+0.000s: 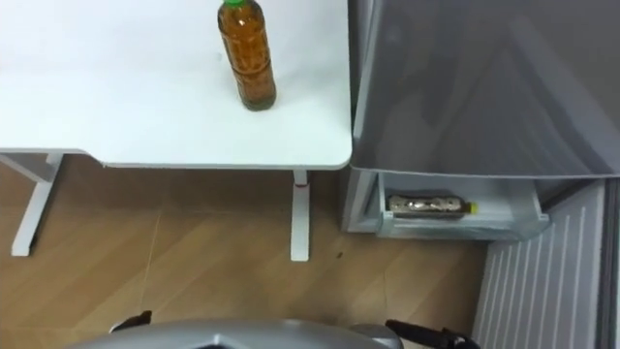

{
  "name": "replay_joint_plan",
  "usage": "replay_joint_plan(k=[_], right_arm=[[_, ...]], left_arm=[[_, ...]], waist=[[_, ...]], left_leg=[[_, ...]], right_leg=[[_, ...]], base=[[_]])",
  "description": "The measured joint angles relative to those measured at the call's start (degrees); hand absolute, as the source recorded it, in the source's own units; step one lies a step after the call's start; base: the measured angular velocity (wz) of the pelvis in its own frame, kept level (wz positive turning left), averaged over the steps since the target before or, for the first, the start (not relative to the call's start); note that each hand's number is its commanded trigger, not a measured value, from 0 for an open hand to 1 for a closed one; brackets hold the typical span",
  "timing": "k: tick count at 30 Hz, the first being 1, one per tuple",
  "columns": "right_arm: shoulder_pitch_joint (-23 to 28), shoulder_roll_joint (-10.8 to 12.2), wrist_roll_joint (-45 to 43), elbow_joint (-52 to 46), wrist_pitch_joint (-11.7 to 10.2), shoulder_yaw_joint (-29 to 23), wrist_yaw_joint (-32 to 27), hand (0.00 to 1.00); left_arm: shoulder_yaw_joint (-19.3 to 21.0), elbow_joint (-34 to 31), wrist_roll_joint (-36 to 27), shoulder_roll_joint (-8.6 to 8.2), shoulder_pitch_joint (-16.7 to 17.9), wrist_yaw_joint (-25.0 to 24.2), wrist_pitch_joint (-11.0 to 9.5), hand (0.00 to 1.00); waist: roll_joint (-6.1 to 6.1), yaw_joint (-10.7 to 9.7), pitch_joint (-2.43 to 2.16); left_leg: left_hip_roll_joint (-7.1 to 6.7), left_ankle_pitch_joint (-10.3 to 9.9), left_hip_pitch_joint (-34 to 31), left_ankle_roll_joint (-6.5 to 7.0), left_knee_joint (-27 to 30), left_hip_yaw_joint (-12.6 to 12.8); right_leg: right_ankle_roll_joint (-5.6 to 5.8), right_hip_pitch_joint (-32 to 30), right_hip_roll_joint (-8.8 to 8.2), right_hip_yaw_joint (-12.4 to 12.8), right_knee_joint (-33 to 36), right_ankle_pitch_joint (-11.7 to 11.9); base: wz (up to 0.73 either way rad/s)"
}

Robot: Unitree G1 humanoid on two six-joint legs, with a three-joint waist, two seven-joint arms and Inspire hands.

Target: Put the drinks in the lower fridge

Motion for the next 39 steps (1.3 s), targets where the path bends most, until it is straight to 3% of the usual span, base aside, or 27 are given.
replay_joint_plan(k=[11, 14, 17, 27, 32, 36, 39], right_arm=[[-1.85, 0.03, -5.0, 0.02, 0.04, 2.98, 0.2, 0.0], [-2.07, 0.01, -5.82, 0.07, 0.11, 3.78, 0.27, 0.0], [-2.06, 0.03, -5.73, 0.02, 0.1, 4.65, 0.76, 0.0], [-2.09, 0.03, -5.71, -0.05, -0.01, 4.9, 1.23, 0.0], [-2.15, 0.22, -5.3, 0.24, -0.22, 4.82, 1.01, 0.0], [-2.07, 0.25, -5.29, 0.41, -0.62, 4.59, 0.57, 0.0], [-1.54, 0.27, -5.03, 0.31, -0.65, 4.34, 0.6, 0.0]], left_arm=[[0.11, 0.04, -0.14, 0.26, -0.26, 0.33, 0.16, 0.0], [1.19, 0.05, -0.02, 0.22, -0.22, 0.15, 0.32, 0.0], [1.19, 0.03, 0.08, 0.37, -0.16, 0.19, 0.42, 0.0], [1.18, -0.24, 0.61, 0.62, -0.36, 0.26, 0.51, 0.0], [1.42, 0.1, -4.55, 0.59, -0.55, 1.65, 0.28, 0.0], [2.68, 0.07, -13.42, 0.03, -0.38, 4.03, -0.97, 0.0], [5.79, 0.04, -19.45, -0.67, -0.28, 5.56, -1.17, 0.0]], waist=[[-0.24, 0.87, -0.16], [-0.46, 2.24, 0.0], [-0.53, 2.32, -0.07], [-0.48, 2.24, -0.39], [-0.5, 2.12, -0.35], [-0.36, 2.2, -0.36], [-0.22, 2.35, -0.31]], left_leg=[[1.19, -0.86, 1.13, -0.78, 0.05, 1.26], [1.69, -1.34, 1.8, -1.18, -0.03, 0.82], [2.27, -1.93, 1.82, -1.55, 0.64, 0.83], [2.19, -1.92, 1.67, -1.57, 0.42, 0.26], [2.06, -1.93, 1.53, -1.56, 0.4, -1.0], [2.02, -1.92, 1.06, -1.56, 0.54, -1.17], [2.02, -1.92, 1.92, -1.56, 0.46, -1.51]], right_leg=[[-0.44, 0.2, 1.38, 2.23, -0.43, 0.33], [-0.87, 0.05, 2.28, 4.03, -0.49, 0.47], [-1.21, 0.36, 2.84, 4.31, -0.65, 0.36], [-1.41, 0.35, 2.92, 4.39, -1.54, 0.44], [-1.41, 0.33, 2.95, 4.3, -1.56, 0.45], [-1.42, 0.14, 2.97, 4.13, -1.58, 0.46], [-1.42, 1.24, 3.02, 4.24, -1.85, 0.46]], base=[[-0.12], [-0.31], [-0.1], [0.0], [0.01], [0.03], [0.0]])
